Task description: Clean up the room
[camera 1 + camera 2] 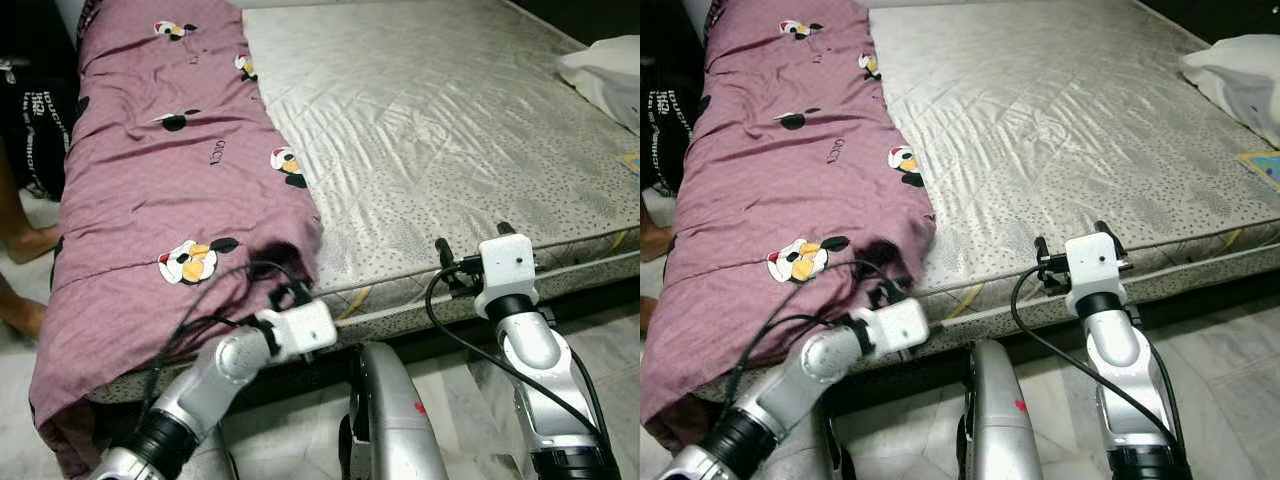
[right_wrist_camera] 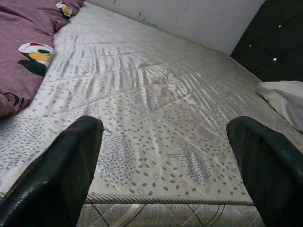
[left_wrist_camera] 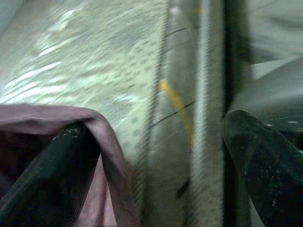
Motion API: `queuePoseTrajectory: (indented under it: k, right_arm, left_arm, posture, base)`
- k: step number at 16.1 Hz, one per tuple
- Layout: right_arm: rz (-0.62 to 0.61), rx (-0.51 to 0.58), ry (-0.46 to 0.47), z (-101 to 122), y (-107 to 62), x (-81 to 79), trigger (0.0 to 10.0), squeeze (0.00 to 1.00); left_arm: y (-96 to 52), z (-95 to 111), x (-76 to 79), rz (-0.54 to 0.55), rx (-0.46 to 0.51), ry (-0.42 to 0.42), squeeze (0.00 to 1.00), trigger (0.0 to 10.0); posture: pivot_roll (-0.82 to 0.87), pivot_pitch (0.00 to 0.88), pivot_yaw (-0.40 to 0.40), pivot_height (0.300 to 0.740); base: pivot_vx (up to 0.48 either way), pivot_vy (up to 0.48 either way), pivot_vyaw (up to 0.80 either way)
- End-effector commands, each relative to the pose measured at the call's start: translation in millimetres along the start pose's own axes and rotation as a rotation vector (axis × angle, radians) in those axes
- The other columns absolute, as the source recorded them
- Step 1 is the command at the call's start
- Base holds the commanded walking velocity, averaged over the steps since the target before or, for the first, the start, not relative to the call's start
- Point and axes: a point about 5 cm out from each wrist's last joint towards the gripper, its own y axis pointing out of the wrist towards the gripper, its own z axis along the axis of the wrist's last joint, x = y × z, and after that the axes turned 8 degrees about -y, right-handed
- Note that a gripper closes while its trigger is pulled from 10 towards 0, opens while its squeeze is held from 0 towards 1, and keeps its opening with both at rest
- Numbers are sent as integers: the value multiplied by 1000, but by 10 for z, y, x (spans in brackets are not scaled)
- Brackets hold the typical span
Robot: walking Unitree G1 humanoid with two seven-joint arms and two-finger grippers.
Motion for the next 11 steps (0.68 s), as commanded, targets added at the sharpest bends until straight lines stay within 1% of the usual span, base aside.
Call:
queuePoseTrajectory:
  k: [1,2,4,5,6,7,8,9,10,11]
  right_arm:
    - [-4,7,-7,9,-5,1,10000,0]
    - [-3,3,-7,-3,-14,-7,10000,0]
    - [-3,3,-7,0,-10,-17,10000,0]
    - [-5,4,-5,3,-4,-26,10000,0]
    - [-8,4,-3,1,0,-34,10000,0]
    - [-8,5,-1,0,3,-43,10000,0]
    - [-8,6,0,-2,8,-46,10000,0]
    - [-11,6,5,-1,20,-46,10000,0]
    - [-13,7,7,-1,28,-51,10000,0]
    - [-13,12,19,6,43,-63,10000,0]
  left_arm:
    - [46,38,34,-55,-3,22,0,10000]
    - [95,20,80,-126,-42,42,0,10000]
    - [161,-21,101,-188,-106,29,0,10000]
    - [227,-22,102,-219,-134,38,0,10000]
    - [284,12,58,-184,-128,24,0,10000]
    - [329,65,-2,-146,-116,34,0,10000]
    - [360,120,-41,-108,-94,-23,0,10000]
    - [410,191,-105,-21,-77,-169,0,10000]
    - [448,214,-125,14,-82,-276,0,10000]
    - [496,245,-123,36,-98,-458,0,10000]
  posture:
    - [-166,58,-55,517]
    - [-165,57,-51,517]
    - [-167,52,-47,517]
    - [-168,49,-44,517]
    - [-167,42,-40,517]
    - [-166,37,-36,517]
    - [-163,30,-33,517]
    - [-156,21,-30,517]
    - [-153,17,-27,517]
    - [-152,13,-25,517]
  base:
    - [0,0,0]
    - [0,0,0]
    - [0,0,0]
    - [0,0,0]
    - [0,0,0]
    - [0,0,0]
    - [0,0,0]
    - [0,0,0]
    - [0,0,0]
    - [0,0,0]
